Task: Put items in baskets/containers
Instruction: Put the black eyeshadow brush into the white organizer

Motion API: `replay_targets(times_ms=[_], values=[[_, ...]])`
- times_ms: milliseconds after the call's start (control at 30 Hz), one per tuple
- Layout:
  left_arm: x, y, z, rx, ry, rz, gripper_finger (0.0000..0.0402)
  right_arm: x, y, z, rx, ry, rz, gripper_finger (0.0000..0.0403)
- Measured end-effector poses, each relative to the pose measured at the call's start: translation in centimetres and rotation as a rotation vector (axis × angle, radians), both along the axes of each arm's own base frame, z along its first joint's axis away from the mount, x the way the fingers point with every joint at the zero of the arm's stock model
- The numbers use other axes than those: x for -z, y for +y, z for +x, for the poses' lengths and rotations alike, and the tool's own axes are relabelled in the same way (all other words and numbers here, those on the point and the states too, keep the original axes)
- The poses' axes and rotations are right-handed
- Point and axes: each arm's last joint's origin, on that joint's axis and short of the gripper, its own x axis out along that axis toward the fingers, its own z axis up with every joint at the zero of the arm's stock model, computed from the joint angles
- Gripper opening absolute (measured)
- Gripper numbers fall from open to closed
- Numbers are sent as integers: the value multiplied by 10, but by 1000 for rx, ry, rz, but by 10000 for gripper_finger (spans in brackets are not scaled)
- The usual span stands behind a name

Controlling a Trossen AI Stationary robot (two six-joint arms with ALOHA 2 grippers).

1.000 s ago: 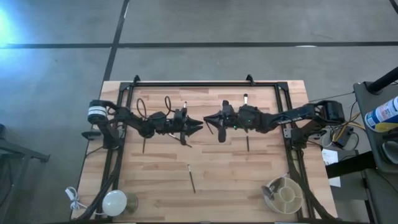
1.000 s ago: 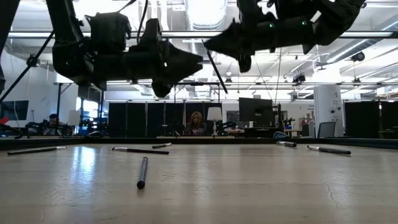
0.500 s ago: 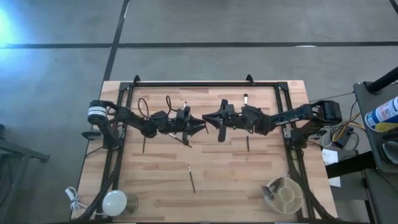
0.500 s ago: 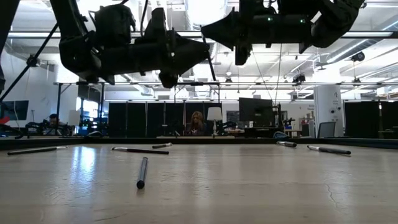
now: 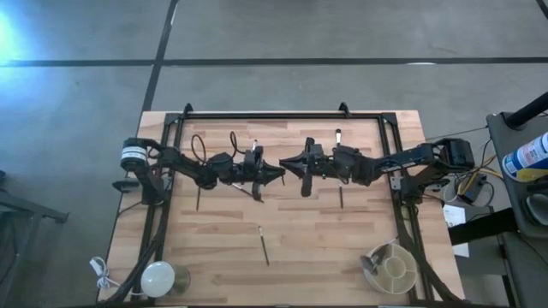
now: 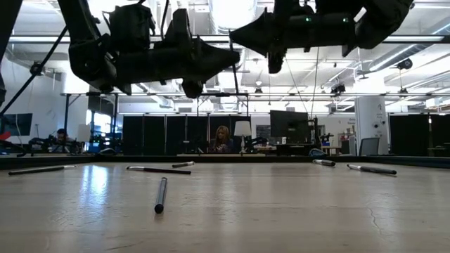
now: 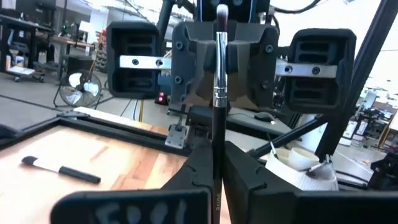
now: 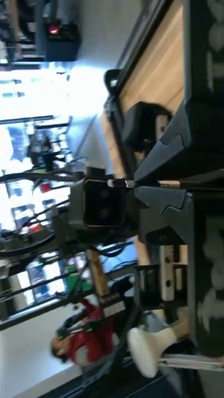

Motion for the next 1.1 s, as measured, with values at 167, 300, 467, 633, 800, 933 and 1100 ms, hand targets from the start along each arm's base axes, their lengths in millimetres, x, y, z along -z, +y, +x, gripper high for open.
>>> replay_targets(times_ms=[167,300,467,633,800,933,1100], values=[[1,0,-2,-7,8,12,9,-4,-1,-16,71,163,-10,59],[2,1,2,-16,42,57,9,-11,-1,-23,86,179,9,102],[2,0,8,-15,88,70,9,-6,-1,-18,79,185,23,142],[1,-2,11,-5,99,85,9,3,-1,-6,68,177,27,159],[1,-4,11,5,99,91,9,6,-1,0,37,126,25,149],[2,-3,11,4,104,91,9,5,-1,-1,28,143,18,127],[2,-3,11,-8,107,88,9,-5,0,-14,32,206,10,125]])
